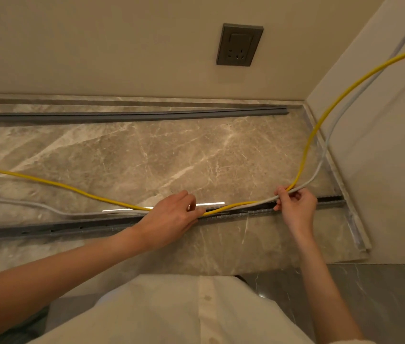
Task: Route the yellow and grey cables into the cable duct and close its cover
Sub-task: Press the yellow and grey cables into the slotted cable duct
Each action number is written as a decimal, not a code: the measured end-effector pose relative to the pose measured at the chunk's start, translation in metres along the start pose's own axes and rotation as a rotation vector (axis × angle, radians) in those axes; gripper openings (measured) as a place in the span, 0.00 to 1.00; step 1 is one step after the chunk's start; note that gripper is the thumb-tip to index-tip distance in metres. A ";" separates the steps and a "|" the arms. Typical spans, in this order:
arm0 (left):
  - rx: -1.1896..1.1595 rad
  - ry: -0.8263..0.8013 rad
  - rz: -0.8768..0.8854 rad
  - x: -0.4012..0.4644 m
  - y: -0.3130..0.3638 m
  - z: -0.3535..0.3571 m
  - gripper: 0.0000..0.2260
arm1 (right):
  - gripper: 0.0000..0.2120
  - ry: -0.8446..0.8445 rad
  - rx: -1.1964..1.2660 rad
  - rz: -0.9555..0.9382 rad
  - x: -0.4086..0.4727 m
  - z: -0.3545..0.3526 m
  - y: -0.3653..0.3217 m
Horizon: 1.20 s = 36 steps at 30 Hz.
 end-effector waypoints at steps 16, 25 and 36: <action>-0.046 0.013 0.138 -0.004 -0.006 0.006 0.13 | 0.05 0.167 -0.211 -0.281 -0.031 0.015 0.003; 0.036 -0.067 0.157 0.014 -0.003 0.005 0.11 | 0.09 0.129 -0.397 -0.181 -0.024 0.016 0.009; -0.146 -0.241 0.088 0.096 0.039 0.026 0.21 | 0.05 0.099 0.211 0.200 -0.004 -0.013 0.002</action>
Point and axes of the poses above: each hand's wrist, its own x-axis towards the middle knuckle, its own z-axis out of the palm, y = z × x, the point moved 3 cm from there along x, towards the middle knuckle, and after that the axes turned 13 degrees about -y, right-handed, at the moved point
